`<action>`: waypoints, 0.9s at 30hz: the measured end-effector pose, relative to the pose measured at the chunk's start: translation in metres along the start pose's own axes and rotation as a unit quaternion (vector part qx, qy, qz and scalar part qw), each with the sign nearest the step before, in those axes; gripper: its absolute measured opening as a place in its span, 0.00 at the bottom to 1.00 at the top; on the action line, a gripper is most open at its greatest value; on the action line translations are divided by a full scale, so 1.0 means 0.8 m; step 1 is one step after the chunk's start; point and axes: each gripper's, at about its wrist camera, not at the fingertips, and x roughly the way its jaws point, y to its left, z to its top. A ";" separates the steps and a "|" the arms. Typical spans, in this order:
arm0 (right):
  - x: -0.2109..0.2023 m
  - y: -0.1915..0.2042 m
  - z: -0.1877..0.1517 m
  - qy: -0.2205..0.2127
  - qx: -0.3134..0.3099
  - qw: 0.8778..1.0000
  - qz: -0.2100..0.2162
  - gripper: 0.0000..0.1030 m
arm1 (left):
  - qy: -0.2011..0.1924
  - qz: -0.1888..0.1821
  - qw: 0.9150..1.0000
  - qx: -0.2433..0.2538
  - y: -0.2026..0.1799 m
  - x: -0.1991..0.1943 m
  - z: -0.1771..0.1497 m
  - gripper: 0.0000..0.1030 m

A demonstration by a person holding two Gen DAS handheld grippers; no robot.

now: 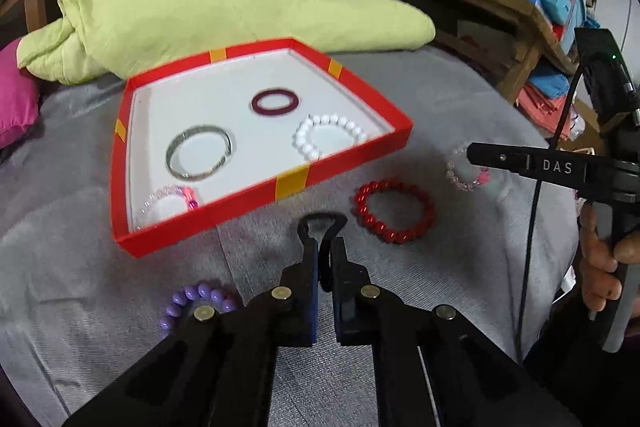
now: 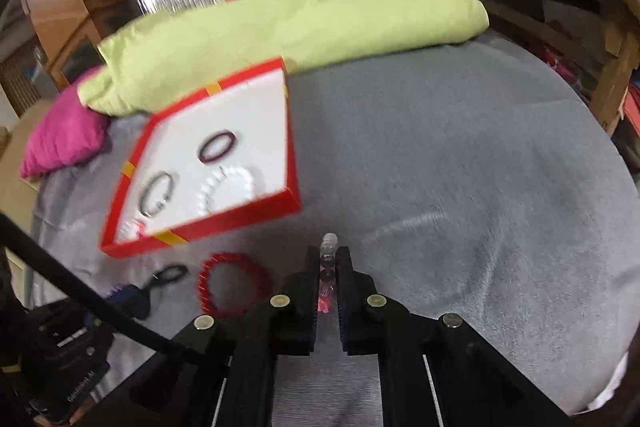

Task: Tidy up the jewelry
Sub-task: 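Grasp the black carabiner keychain with the left gripper while the right lifts the pink bracelet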

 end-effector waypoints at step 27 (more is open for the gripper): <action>-0.027 0.005 0.011 -0.060 0.029 0.996 0.066 0.08 | 0.063 0.005 0.998 0.019 -0.001 0.038 -0.014 0.36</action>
